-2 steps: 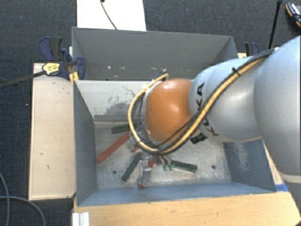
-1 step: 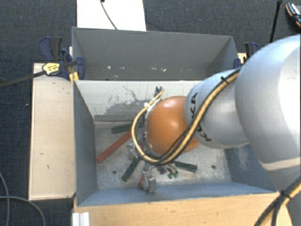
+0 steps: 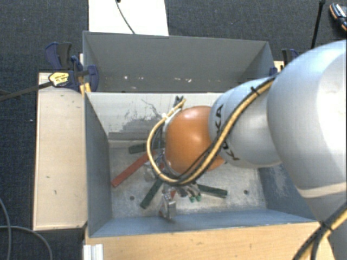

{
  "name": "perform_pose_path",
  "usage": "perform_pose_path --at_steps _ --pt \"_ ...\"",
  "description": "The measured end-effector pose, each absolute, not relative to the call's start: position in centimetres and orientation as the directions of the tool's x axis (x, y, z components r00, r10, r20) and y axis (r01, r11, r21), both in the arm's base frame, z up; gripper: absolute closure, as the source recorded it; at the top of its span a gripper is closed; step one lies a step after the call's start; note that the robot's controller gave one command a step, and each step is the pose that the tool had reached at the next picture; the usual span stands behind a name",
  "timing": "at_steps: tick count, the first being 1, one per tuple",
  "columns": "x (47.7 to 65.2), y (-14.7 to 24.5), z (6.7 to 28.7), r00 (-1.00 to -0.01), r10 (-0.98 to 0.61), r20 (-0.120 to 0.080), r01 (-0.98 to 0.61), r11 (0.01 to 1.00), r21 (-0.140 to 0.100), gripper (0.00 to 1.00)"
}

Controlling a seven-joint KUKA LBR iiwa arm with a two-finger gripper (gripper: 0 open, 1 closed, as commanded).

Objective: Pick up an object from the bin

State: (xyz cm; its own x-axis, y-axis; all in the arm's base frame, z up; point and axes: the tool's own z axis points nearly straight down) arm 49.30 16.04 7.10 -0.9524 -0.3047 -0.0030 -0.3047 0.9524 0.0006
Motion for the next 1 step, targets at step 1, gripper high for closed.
perform_pose_path --at_steps 1 --pt "48.69 15.37 7.04 -0.948 -0.319 -0.007 -0.319 0.948 0.002 0.00"
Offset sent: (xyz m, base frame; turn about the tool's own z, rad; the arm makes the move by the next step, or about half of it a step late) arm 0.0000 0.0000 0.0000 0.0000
